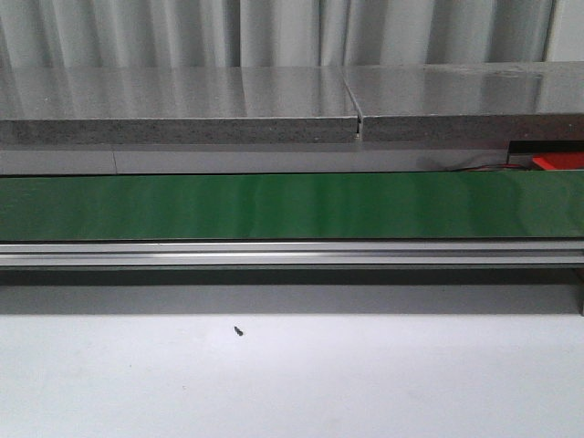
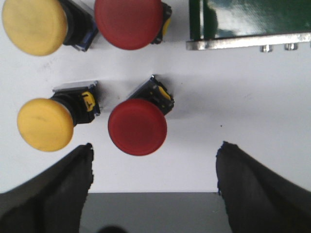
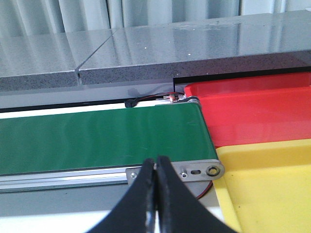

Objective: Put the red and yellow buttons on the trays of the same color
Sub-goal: 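Grasp a red mushroom button by its base with the left gripper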

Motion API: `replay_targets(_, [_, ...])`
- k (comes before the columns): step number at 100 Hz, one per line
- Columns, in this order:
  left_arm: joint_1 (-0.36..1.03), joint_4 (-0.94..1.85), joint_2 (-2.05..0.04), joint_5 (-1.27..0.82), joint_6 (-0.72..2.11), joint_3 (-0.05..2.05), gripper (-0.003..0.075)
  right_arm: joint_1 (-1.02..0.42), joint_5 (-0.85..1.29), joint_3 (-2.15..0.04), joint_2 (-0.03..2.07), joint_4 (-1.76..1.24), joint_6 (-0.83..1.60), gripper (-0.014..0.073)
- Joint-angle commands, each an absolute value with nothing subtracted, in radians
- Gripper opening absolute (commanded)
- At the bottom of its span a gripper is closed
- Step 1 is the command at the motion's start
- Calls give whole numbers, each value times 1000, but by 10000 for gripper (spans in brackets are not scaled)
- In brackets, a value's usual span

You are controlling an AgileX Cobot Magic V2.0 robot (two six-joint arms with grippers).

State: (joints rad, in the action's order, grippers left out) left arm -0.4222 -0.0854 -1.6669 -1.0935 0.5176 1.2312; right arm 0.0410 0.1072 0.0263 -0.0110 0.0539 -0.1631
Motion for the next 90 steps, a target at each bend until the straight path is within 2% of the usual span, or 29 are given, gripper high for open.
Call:
replay_targets(1, [-423, -88, -1649, -1067, 544, 1261, 512, 49, 34, 13, -29, 66, -159, -67])
replay_targets(76, [-423, -83, -1793, -975, 593, 1261, 510, 49, 34, 13, -29, 66, -159, -67])
replay_targets(83, [-423, -83, -1793, -972, 593, 1263, 470, 49, 34, 13, -29, 66, -159, -67])
replay_targets(90, [-423, -83, -1793, -968, 593, 1265, 384, 49, 34, 13, -29, 66, -159, -67])
